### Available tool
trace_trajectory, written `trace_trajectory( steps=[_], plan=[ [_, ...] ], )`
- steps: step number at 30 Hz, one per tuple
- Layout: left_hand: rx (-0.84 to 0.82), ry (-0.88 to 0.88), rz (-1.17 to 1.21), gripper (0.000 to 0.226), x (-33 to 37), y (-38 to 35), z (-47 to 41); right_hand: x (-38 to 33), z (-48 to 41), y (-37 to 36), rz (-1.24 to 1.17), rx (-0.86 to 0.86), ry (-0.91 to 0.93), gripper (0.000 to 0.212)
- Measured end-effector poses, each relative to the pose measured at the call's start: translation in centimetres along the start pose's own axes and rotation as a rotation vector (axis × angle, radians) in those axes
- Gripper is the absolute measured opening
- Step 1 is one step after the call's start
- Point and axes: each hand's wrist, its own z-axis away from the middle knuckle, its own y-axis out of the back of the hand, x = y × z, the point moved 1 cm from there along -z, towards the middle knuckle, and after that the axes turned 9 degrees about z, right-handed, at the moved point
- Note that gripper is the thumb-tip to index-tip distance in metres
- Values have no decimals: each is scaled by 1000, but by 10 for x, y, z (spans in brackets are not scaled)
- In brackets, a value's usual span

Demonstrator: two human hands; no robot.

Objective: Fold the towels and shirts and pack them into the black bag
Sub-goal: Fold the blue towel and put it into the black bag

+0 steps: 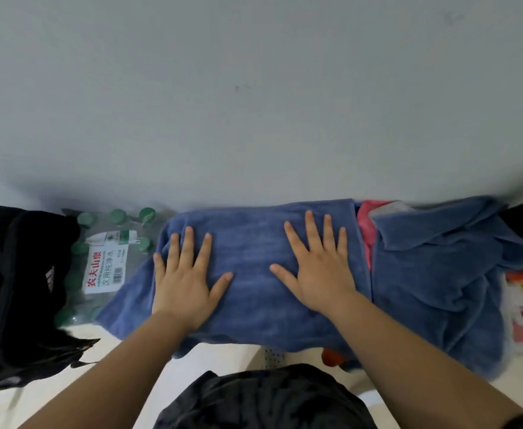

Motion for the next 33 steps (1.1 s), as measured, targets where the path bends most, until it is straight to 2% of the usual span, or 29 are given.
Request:
trace_trajectory(
  steps=[8,14,17,22,25,27,30,33],
  plan=[
    [-103,-234,-97,94,11,11,-47,25,23,-15,-4,-24,-181,95],
    [-70,-221,-66,88,15,16,-40,26,22,-12,-7,-16,-158,94],
    [59,-164,22,78,6,24,-18,15,22,-2,-2,21,-79,90],
    [274,103,121,67,-50,41,26,-54,13,21,-84,60,210,84],
    [241,224,56,66,-83,49,54,-94,6,27,-63,60,368,81],
    [183,210,37,69,-97,50,67,-113,3,25,-52,48,431,79],
    [121,181,67,71,-109,51,75,-123,-1,13,-13,4,433,76],
    [166,229,151,64,-118,50,70,-121,-3,6,23,-2,400,76]
  ],
)
